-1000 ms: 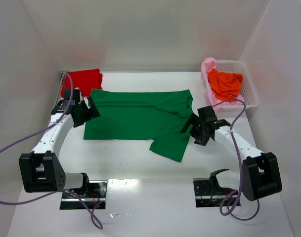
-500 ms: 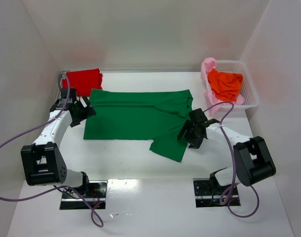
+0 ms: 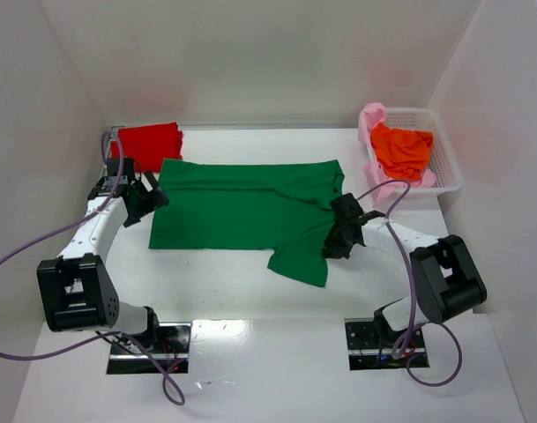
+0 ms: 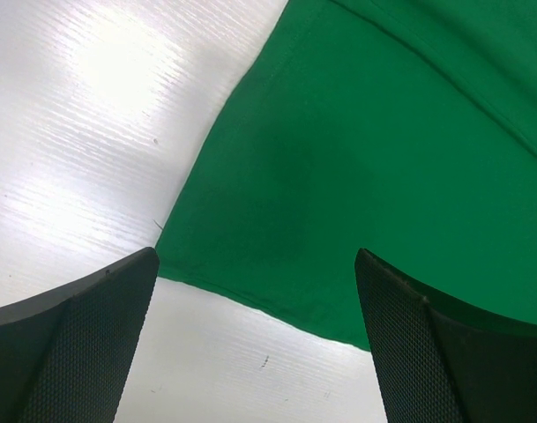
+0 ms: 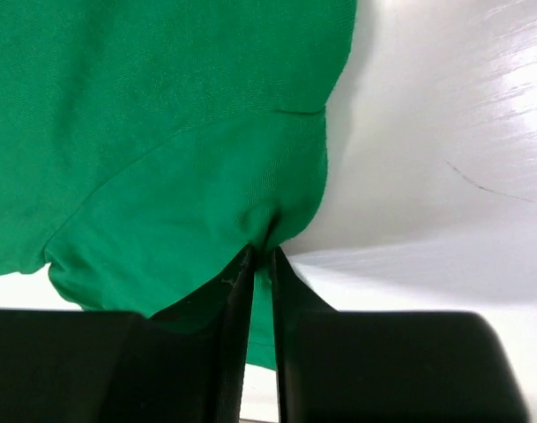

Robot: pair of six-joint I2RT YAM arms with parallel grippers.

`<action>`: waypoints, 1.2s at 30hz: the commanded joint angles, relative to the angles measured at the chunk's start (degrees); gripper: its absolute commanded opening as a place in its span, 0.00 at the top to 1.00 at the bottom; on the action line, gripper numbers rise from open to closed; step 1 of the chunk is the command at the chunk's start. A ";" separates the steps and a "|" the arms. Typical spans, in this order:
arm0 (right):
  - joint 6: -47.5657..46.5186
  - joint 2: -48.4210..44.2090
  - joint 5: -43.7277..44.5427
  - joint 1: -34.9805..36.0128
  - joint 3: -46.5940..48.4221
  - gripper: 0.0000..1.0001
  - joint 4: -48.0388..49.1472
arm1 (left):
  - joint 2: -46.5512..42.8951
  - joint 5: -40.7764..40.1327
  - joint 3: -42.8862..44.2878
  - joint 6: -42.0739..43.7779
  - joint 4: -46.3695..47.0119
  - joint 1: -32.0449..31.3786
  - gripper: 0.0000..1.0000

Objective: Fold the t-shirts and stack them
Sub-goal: Grap the side of the flattened tshirt closest away from the robot with both arms

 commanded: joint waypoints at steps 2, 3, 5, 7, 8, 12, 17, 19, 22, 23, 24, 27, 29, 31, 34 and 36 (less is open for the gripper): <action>0.76 -2.08 3.97 0.61 -0.08 0.90 -1.88 | 0.76 3.37 -1.79 -2.98 -0.17 1.25 0.02; 1.09 -2.85 4.14 0.61 -0.08 0.91 -2.21 | 0.76 4.97 -2.54 -4.08 -0.17 1.91 0.02; 1.28 -3.92 4.14 0.61 -0.08 0.92 -2.41 | 1.07 6.65 -4.72 -5.84 1.31 2.56 0.02; 1.63 -3.92 4.14 0.61 -0.08 0.92 -2.41 | 1.29 7.27 -6.12 -7.14 2.29 2.82 0.04; 1.90 -3.92 3.85 0.61 -0.08 0.92 -2.12 | 1.29 7.58 -6.61 -7.86 2.64 2.82 0.05; 1.38 -3.92 4.49 0.61 0.50 0.92 -1.88 | 2.72 6.68 -7.23 -8.78 2.91 2.82 0.05; 0.56 -4.09 5.11 -3.42 1.76 0.92 -1.88 | 4.30 4.75 -8.28 -9.30 2.39 2.82 0.06; 0.14 -4.88 5.11 -4.87 1.76 0.92 -1.88 | 4.72 3.18 -8.29 -9.91 1.51 2.82 0.06; -0.50 -6.79 4.48 -7.22 1.12 0.92 -1.88 | 4.72 -0.82 -8.99 -12.33 0.89 2.82 0.06; -1.00 -7.43 4.06 -7.78 0.62 0.92 -1.88 | 4.72 -2.35 -9.15 -13.17 0.89 2.82 0.06; -1.00 -7.44 4.05 -8.35 0.62 0.92 -1.88 | 4.61 -2.87 -9.94 -14.39 0.89 2.82 0.06; -1.40 -7.04 2.97 -8.36 0.62 0.92 -1.36 | 3.49 -2.87 -11.93 -15.41 2.64 2.82 0.07; -1.53 -6.53 2.82 -8.36 0.62 0.92 -0.92 | 3.49 -1.87 -12.77 -15.54 3.26 2.82 0.08; -1.53 -6.38 2.30 -8.36 0.62 0.92 -0.74 | 3.49 -0.94 -12.77 -15.02 3.26 2.82 0.08; -1.53 -6.38 2.29 -8.36 0.62 0.92 -0.13 | 3.49 0.69 -13.14 -14.49 3.26 2.82 0.10; -1.53 -6.38 2.29 -8.36 0.62 0.92 -0.13 | 2.88 0.90 -13.39 -13.88 2.74 2.53 0.14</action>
